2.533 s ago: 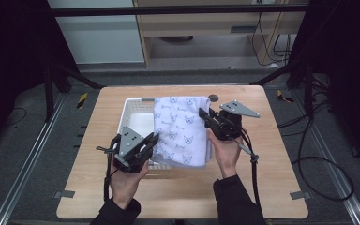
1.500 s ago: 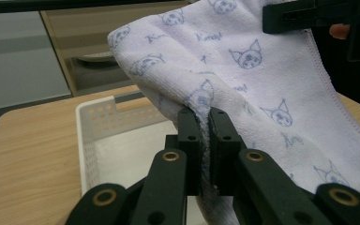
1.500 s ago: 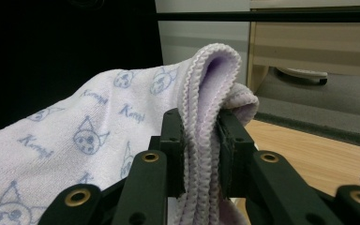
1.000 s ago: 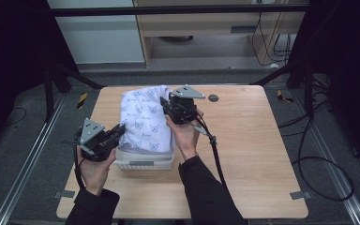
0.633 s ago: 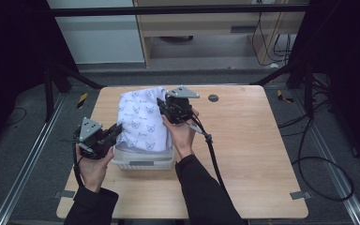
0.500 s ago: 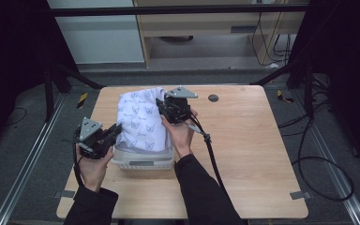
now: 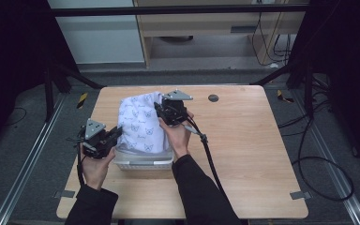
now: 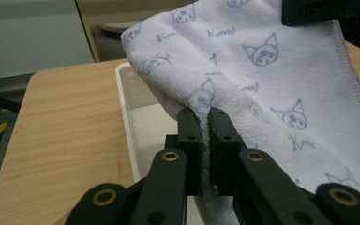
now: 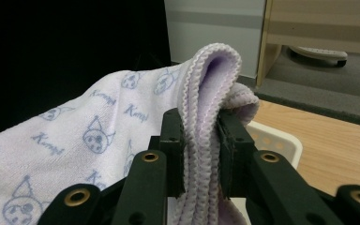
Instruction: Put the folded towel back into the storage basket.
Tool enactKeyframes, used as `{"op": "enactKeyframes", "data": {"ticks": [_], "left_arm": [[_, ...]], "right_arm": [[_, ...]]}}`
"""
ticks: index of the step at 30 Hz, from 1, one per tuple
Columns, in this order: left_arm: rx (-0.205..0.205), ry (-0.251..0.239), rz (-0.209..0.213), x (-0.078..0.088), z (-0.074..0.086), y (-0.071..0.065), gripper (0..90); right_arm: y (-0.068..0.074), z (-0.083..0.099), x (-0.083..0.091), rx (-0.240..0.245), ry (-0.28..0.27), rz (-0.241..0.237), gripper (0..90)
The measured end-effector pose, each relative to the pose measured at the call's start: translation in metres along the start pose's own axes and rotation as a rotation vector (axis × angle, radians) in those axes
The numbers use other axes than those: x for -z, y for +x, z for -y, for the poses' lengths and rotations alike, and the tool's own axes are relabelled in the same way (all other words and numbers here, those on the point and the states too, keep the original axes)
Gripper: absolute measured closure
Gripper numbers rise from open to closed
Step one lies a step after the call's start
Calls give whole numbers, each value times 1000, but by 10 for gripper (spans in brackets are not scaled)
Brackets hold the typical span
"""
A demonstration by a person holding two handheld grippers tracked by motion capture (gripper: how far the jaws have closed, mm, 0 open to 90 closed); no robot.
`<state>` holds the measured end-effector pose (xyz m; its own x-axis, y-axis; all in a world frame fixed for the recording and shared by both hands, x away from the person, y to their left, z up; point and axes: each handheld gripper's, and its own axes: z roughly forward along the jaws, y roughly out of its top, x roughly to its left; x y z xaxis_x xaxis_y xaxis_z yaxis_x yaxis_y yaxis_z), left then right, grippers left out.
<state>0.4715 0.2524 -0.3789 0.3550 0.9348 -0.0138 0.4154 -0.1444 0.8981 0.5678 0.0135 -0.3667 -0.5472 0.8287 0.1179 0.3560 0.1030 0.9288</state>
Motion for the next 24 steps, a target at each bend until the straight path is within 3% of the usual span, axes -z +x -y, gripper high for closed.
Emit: {"op": "enactKeyframes", "data": {"ticks": [24], "left_arm": [[-4,94,-24,-27,22,4,842]], "right_arm": [[-5,33,-27,4,58,21,744]]}}
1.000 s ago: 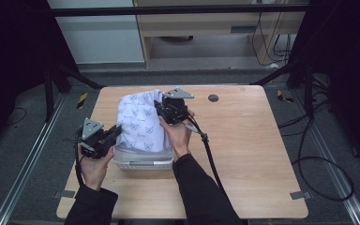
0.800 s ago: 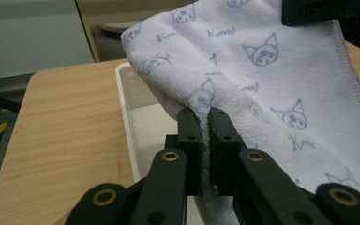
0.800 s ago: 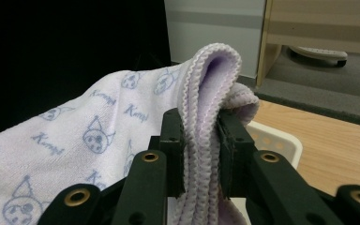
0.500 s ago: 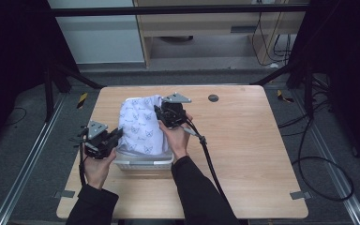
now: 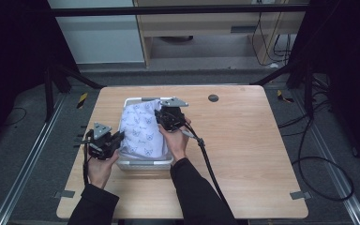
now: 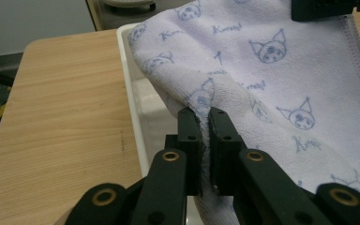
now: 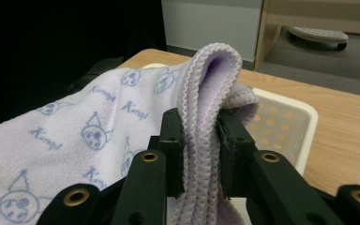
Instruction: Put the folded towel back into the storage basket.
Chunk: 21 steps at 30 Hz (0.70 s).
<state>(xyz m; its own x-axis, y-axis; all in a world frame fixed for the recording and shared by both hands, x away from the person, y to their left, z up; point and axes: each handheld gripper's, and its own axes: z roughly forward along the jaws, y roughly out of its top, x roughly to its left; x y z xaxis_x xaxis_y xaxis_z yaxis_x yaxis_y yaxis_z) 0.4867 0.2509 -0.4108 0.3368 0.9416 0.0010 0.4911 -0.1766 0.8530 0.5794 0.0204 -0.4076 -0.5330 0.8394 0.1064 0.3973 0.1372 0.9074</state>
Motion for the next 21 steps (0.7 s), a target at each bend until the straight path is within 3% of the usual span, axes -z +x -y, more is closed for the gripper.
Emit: {"op": "enactKeyframes", "data": {"ticks": [14,17,21], "left_arm": [[-9,33,-12,-11,6,-1,841],[-10,39,-34,-13,7,-1,827],[-6,21,-53,-13,7,-1,740]], "right_arm": [[-3,12,-10,-3,27,8,737],[-4,14,-13,0,49,2,703],[-5,19,-18,16,88,6,603]]}}
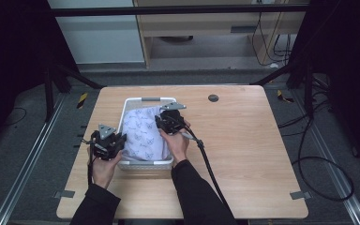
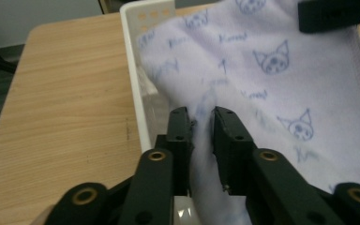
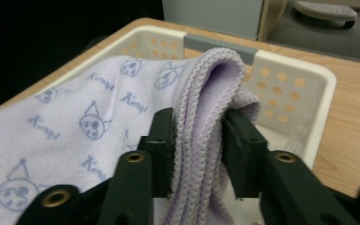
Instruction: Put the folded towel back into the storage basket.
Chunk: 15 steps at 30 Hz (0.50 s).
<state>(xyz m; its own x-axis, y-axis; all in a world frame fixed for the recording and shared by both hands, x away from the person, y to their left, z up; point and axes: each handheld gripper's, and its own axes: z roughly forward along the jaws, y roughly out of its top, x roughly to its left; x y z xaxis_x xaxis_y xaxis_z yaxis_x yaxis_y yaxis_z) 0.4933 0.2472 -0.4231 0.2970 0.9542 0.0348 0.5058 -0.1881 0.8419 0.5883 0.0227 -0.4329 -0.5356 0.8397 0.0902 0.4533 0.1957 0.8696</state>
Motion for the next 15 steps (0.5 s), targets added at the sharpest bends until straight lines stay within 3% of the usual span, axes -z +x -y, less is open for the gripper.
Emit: {"op": "enactKeyframes", "data": {"ticks": [6,15], "left_arm": [[14,-39,19,10,-6,-1,712],[16,-83,84,27,-14,-8,646]], "right_arm": [[-4,-1,6,30,-48,16,473],[-22,-7,50,-10,-108,-33,304]]}}
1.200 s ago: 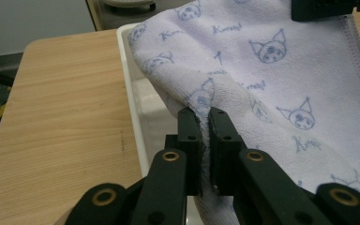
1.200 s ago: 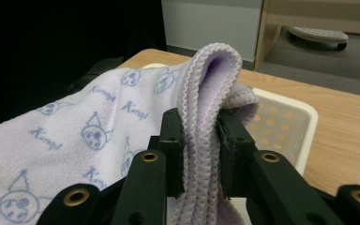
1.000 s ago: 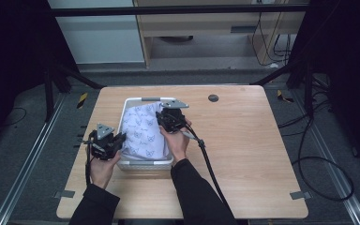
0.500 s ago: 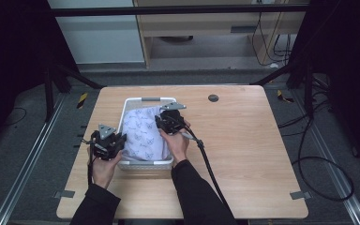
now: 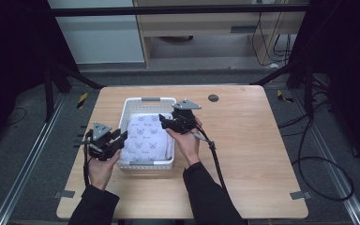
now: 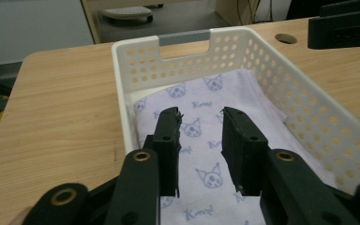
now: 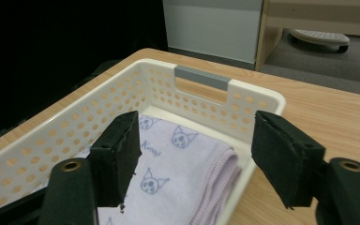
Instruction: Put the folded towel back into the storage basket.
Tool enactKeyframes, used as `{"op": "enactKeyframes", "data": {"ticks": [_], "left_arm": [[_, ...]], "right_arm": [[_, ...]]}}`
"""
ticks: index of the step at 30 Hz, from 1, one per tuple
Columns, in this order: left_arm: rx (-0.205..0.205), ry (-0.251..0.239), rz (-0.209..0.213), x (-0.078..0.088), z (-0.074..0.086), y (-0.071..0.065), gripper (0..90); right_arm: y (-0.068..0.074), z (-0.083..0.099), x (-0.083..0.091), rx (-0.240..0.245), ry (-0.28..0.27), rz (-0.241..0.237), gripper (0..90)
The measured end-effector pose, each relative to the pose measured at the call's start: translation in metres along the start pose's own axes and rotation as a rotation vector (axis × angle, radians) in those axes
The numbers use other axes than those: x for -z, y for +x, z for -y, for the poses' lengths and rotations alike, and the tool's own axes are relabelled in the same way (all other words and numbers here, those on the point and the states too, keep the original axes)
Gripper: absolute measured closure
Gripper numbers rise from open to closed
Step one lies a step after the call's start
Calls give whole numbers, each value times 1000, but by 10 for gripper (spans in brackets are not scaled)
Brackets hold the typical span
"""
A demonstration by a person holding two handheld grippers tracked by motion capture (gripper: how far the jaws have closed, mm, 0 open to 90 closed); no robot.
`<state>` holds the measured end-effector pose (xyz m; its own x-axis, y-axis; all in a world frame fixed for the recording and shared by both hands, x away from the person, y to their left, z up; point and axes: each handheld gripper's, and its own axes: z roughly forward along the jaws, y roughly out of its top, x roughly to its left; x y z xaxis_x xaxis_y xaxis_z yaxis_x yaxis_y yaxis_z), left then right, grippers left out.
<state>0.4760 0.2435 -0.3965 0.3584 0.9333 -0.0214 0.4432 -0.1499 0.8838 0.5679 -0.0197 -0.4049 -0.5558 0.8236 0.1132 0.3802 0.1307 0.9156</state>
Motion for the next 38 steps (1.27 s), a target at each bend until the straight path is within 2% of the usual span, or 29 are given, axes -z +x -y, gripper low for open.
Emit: {"op": "enactKeyframes", "data": {"ticks": [6,12,23,31,35,38], "left_arm": [[-33,-7,41,4,-1,-8,566],[-43,-5,57,7,3,-10,501],[-83,10,61,9,16,-13,434],[-109,11,66,11,21,-17,406],[-108,5,68,13,23,-18,399],[-112,2,72,17,26,-19,402]], "right_arm": [[-17,4,35,-19,-32,-6,238],[-32,20,66,-32,-54,-12,208],[-53,55,103,-62,-69,-8,175],[-68,78,124,-54,-60,36,159],[-78,91,137,-68,-70,68,158],[-86,102,147,-96,-79,84,159]]}}
